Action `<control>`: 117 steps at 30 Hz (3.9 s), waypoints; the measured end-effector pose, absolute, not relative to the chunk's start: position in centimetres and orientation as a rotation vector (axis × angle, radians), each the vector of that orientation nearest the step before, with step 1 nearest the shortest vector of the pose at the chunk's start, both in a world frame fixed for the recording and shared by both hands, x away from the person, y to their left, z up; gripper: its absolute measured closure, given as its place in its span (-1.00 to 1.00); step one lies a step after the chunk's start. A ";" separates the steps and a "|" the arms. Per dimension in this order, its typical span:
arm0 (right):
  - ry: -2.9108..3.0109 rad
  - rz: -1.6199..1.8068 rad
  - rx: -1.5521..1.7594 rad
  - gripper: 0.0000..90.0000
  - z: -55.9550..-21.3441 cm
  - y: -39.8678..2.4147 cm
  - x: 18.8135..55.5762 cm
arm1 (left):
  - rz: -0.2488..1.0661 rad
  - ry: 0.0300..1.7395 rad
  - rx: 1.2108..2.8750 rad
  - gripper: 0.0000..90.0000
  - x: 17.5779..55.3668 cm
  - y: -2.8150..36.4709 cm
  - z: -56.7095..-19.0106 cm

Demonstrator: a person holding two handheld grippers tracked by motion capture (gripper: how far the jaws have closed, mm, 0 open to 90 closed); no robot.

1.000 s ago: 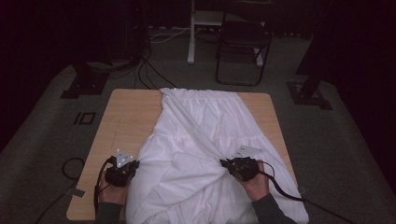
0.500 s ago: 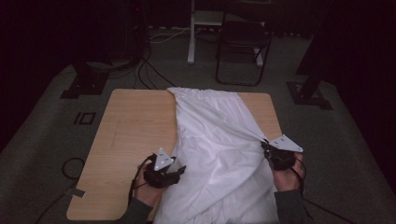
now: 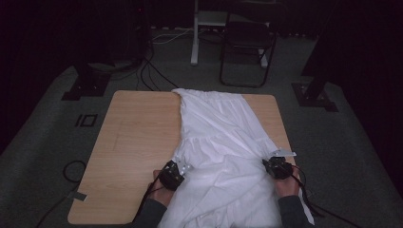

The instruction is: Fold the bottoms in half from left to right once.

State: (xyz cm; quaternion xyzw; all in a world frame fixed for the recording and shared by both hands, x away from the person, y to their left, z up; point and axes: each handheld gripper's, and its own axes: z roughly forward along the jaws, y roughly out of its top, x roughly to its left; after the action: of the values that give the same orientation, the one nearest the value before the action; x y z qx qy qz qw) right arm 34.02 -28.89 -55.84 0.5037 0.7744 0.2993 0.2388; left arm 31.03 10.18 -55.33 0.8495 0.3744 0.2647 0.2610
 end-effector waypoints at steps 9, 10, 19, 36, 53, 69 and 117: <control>2.232 0.890 1.296 0.87 -55.7 -24.6 35.4 | 0.810 1.235 2.219 0.91 36.4 16.1 -55.1; 2.239 0.892 1.281 0.87 -55.7 -24.0 35.7 | 0.824 1.265 2.208 0.91 37.2 16.8 -55.0; 2.268 0.936 1.278 0.83 -55.5 -20.3 40.1 | 0.785 1.424 2.120 0.90 41.2 19.8 -54.5; 1.961 1.188 1.328 0.94 -49.0 -28.0 35.6 | 0.736 1.129 2.008 0.40 31.0 18.4 -46.2; 2.009 1.095 1.338 0.18 -51.4 -27.5 35.2 | 0.562 1.205 2.111 0.02 29.9 20.5 -52.3; 2.192 0.919 1.320 0.19 -55.9 -24.0 39.3 | 0.610 1.207 2.138 0.72 33.1 18.2 -55.1; 2.187 1.223 1.337 0.94 -56.3 -31.0 24.2 | 0.426 1.212 2.052 0.97 24.1 23.8 -53.3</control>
State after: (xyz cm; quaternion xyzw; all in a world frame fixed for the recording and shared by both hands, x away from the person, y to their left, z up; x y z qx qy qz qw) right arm 24.24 -31.00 -56.30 0.4654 0.7613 0.4258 0.1499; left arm 24.06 23.77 -53.28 0.7933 0.4683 0.1646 0.3525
